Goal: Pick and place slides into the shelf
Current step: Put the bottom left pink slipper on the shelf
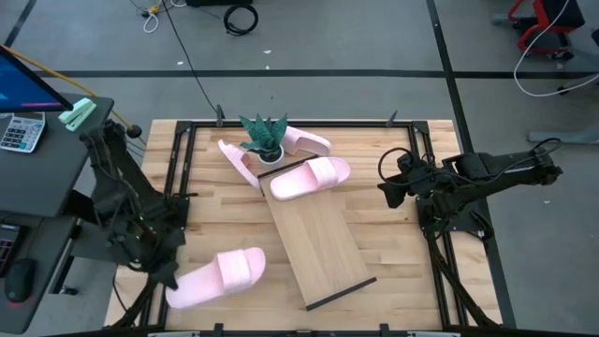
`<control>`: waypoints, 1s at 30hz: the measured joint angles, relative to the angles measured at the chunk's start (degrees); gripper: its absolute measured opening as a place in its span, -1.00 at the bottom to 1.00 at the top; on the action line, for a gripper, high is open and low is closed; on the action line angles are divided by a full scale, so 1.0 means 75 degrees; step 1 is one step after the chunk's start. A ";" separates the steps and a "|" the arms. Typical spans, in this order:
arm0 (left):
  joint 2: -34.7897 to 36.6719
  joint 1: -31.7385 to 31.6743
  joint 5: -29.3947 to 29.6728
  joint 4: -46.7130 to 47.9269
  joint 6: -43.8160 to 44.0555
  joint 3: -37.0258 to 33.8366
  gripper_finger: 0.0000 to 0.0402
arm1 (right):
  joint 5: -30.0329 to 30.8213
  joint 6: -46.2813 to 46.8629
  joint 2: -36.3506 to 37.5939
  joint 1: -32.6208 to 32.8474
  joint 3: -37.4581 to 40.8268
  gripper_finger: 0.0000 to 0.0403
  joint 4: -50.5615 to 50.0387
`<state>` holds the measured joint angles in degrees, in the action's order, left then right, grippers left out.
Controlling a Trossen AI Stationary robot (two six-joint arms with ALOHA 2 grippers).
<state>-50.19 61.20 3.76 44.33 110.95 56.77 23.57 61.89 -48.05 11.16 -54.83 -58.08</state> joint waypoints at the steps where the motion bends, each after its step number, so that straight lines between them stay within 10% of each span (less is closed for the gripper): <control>1: 0.0000 -0.0031 0.0084 0.0508 -0.0077 0.0274 -0.80 | 0.0000 -0.0002 0.0000 0.0000 0.0000 -0.02 0.0000; 10: 0.0002 -0.1282 0.0617 0.3159 -0.1588 0.1751 -0.80 | 0.0000 0.0157 0.0000 0.0000 0.0000 -0.02 0.0000; 30: -0.1374 -0.5797 -0.0577 0.2004 -0.6990 0.1742 -0.81 | 0.0000 0.0301 0.0000 0.0000 0.0000 -0.02 0.0118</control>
<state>-60.50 17.72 -0.57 59.37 58.53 69.84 23.57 64.15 -48.05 11.16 -54.83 -57.20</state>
